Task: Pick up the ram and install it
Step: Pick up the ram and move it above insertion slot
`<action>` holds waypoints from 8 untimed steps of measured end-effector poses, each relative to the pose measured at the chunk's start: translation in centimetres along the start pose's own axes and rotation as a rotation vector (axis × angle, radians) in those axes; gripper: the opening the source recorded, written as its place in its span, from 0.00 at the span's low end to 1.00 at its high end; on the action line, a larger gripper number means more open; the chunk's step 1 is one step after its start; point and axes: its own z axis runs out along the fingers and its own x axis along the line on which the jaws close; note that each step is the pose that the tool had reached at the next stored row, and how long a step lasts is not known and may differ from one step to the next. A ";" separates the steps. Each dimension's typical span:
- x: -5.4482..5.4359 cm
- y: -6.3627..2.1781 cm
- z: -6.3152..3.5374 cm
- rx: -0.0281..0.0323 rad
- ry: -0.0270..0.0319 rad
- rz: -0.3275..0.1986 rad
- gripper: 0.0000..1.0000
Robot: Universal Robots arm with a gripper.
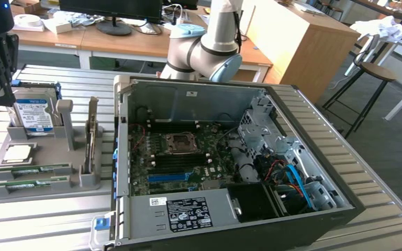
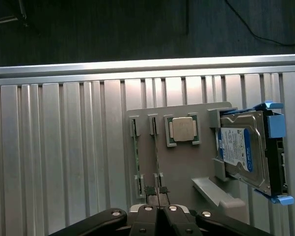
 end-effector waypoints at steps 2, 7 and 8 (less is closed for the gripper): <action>0.0 0.00 0.00 0.0000 0.0000 0.000 0.10; 0.0 0.00 0.00 0.0000 0.0000 0.000 0.10; 0.0 0.00 0.00 0.0000 0.0000 0.000 0.10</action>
